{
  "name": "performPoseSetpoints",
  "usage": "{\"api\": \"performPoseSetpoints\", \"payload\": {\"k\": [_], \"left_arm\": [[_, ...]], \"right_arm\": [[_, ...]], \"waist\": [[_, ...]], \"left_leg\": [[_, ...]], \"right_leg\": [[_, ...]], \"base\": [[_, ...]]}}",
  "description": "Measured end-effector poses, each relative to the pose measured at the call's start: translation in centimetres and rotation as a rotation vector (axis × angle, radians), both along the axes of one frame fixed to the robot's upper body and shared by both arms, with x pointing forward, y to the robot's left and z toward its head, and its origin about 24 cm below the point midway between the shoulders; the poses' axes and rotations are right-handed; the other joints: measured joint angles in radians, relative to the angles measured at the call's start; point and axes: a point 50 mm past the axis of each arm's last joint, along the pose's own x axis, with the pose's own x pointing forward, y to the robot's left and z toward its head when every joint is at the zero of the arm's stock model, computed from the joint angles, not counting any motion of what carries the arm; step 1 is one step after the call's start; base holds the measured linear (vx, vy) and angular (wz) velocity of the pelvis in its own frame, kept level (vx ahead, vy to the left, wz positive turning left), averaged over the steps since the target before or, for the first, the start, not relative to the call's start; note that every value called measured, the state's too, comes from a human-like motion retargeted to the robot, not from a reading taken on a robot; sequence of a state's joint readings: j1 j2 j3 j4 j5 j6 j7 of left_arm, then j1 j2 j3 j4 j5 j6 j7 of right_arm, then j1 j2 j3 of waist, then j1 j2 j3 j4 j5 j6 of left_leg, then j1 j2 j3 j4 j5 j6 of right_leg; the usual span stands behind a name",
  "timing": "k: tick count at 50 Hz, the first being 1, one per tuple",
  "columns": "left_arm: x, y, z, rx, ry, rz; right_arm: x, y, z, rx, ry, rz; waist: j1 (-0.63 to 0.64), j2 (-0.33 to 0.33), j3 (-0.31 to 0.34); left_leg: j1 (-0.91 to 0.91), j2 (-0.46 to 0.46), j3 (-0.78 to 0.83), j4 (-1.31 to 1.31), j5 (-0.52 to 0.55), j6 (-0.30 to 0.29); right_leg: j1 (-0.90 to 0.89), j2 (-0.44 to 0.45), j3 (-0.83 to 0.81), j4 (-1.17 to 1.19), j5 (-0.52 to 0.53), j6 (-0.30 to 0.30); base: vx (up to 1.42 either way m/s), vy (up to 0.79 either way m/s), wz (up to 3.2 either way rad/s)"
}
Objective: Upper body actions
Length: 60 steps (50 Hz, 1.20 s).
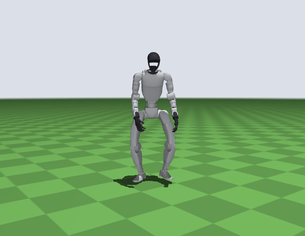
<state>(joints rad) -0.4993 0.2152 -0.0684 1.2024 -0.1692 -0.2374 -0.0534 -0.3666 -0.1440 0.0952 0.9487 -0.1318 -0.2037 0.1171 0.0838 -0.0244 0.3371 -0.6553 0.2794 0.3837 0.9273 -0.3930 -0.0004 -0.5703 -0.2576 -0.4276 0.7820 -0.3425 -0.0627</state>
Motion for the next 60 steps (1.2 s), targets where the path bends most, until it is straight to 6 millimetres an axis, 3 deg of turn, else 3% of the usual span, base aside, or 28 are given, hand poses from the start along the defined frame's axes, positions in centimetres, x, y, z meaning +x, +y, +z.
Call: {"api": "performPoseSetpoints", "payload": {"k": [4,7,10,14,18,20,22,24,27,31,35,44,48,55,60], "left_arm": [[-3.1,0.9,-2.7,0.081,0.121,-0.055],[-6.5,1.6,-5.0,0.142,0.240,-0.086],[-10.9,2.1,-7.6,0.175,0.379,-0.094],[-18.5,2.4,-10.7,0.170,0.618,-0.005],[-27.0,1.7,-12.3,0.067,0.879,0.152],[-30.3,1.1,-12.5,0.010,0.982,0.202],[-32.2,0.7,-12.4,0.016,1.031,0.252],[-32.9,0.8,-12.2,0.071,1.032,0.321],[-32.9,1.4,-12.0,0.151,0.983,0.342],[-32.4,1.3,-12.1,0.179,0.965,0.246],[-30.9,1.5,-12.2,0.175,0.924,0.247],[-27.8,1.2,-12.3,0.111,0.848,0.267],[-25.4,0.8,-12.2,0.077,0.764,0.295],[-18.5,0.1,-11.0,0.032,0.558,0.265],[-11.2,-0.1,-8.3,0.035,0.365,0.209]], "right_arm": [[-3.4,-0.9,-3.2,-0.097,0.123,0.042],[-6.7,-1.7,-5.8,-0.197,0.245,0.076],[-10.8,-2.7,-8.3,-0.287,0.392,0.085],[-16.8,-4.1,-10.9,-0.370,0.621,0.054],[-22.8,-5.4,-12.0,-0.418,0.847,0.020],[-25.3,-6.2,-12.1,-0.433,0.958,-0.007],[-27.1,-6.8,-12.1,-0.437,1.053,-0.030],[-27.7,-7.1,-12.0,-0.439,1.096,-0.039],[-28.5,-7.6,-11.8,-0.438,1.112,-0.052],[-29.9,-7.7,-11.8,-0.413,1.147,-0.096],[-29.3,-7.1,-12.0,-0.334,1.103,-0.161],[-23.8,-5.3,-12.2,-0.302,0.929,-0.092],[-21.1,-4.0,-12.1,-0.282,0.855,-0.036],[-15.0,-1.3,-10.7,-0.170,0.649,0.006],[-8.2,0.1,-7.7,-0.101,0.426,-0.010]], "waist": [[0.004,-0.015,-0.025],[-0.001,-0.021,-0.050],[0.003,-0.026,-0.079],[-0.005,-0.008,-0.141],[-0.049,0.019,-0.246],[-0.039,0.023,-0.287],[-0.047,0.028,-0.287],[-0.069,0.032,-0.249],[-0.092,0.038,-0.225],[-0.086,0.046,-0.264],[-0.059,0.044,-0.271],[-0.076,0.039,-0.252],[-0.069,0.030,-0.249],[-0.058,0.013,-0.212],[-0.037,-0.009,-0.146]], "left_leg": [[0.158,-0.050,0.027,-0.255,0.119,-0.023],[0.300,-0.089,0.046,-0.463,0.209,-0.043],[0.450,-0.122,0.079,-0.640,0.276,-0.062],[0.614,-0.143,0.118,-0.806,0.325,-0.074],[0.687,-0.162,0.135,-0.904,0.347,-0.070],[0.700,-0.164,0.159,-0.913,0.341,-0.074],[0.700,-0.157,0.152,-0.896,0.335,-0.073],[0.723,-0.158,0.139,-0.891,0.332,-0.068],[0.743,-0.159,0.125,-0.895,0.333,-0.066],[0.726,-0.162,0.112,-0.898,0.335,-0.068],[0.716,-0.168,0.108,-0.899,0.338,-0.064],[0.706,-0.177,0.079,-0.898,0.348,-0.058],[0.695,-0.182,0.073,-0.898,0.354,-0.057],[0.640,-0.185,0.060,-0.852,0.345,-0.048],[0.497,-0.161,0.054,-0.690,0.287,-0.045]], "right_leg": [[0.158,0.034,-0.015,-0.256,0.115,0.033],[0.288,0.068,-0.021,-0.455,0.207,0.060],[0.403,0.085,-0.010,-0.602,0.279,0.095],[0.532,0.116,0.002,-0.750,0.350,0.128],[0.585,0.143,-0.086,-0.809,0.376,0.146],[0.549,0.147,0.056,-0.769,0.348,0.132],[0.563,0.145,0.017,-0.771,0.347,0.132],[0.607,0.152,-0.029,-0.782,0.346,0.129],[0.631,0.157,-0.024,-0.782,0.337,0.127],[0.625,0.156,-0.033,-0.790,0.337,0.130],[0.620,0.151,-0.047,-0.788,0.335,0.130],[0.632,0.144,-0.070,-0.793,0.335,0.132],[0.623,0.138,-0.076,-0.790,0.334,0.132],[0.584,0.115,-0.078,-0.756,0.321,0.125],[0.476,0.065,-0.070,-0.642,0.276,0.114]], "base": [[0.15,-0.01,0.00],[0.18,0.06,-0.06],[0.29,0.12,-0.36],[0.36,0.20,-0.40],[0.40,0.16,-0.18],[0.23,0.12,-0.41],[0.07,0.03,0.08],[-0.05,-0.02,0.27],[0.00,0.01,0.25],[0.09,0.05,0.17],[0.00,0.00,0.00],[-0.01,-0.01,0.15],[0.00,0.00,0.00],[-0.05,-0.03,0.01],[-0.34,-0.11,0.07]]}}
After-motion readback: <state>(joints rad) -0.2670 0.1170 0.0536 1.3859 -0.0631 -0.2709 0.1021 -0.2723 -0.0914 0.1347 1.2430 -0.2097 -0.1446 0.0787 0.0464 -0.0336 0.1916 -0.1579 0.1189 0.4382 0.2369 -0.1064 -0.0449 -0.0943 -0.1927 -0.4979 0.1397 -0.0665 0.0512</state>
